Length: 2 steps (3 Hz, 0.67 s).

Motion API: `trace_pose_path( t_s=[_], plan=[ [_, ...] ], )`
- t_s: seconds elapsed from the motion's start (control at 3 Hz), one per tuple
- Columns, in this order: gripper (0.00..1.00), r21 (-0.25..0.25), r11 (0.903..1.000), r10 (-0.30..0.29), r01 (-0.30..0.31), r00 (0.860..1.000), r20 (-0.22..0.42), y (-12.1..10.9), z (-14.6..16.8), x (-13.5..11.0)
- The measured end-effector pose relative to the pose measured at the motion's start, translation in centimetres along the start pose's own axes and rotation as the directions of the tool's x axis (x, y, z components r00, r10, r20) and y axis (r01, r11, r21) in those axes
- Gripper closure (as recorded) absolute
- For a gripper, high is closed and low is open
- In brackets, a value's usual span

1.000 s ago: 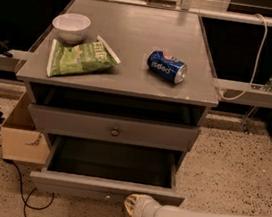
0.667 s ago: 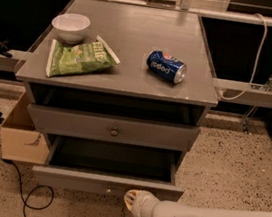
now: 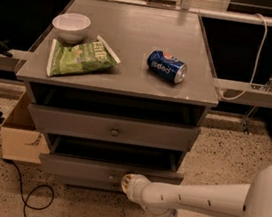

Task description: Close middle drawer

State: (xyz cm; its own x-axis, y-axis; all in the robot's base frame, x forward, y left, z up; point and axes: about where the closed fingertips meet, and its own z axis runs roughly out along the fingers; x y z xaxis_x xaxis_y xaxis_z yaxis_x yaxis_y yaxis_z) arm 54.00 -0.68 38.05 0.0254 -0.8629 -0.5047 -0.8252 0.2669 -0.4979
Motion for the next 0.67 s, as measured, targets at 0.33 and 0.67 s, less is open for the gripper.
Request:
trace_pose_path(
  t_s=[0.33, 0.67],
  plan=[
    [1.00, 0.029, 0.9989, -0.035, 0.036, 0.999, -0.033, -2.2, 2.0, -1.2],
    [1.00, 0.048, 0.9971, -0.057, 0.059, 0.997, -0.043, -3.2, 3.0, -2.1]
  ],
)
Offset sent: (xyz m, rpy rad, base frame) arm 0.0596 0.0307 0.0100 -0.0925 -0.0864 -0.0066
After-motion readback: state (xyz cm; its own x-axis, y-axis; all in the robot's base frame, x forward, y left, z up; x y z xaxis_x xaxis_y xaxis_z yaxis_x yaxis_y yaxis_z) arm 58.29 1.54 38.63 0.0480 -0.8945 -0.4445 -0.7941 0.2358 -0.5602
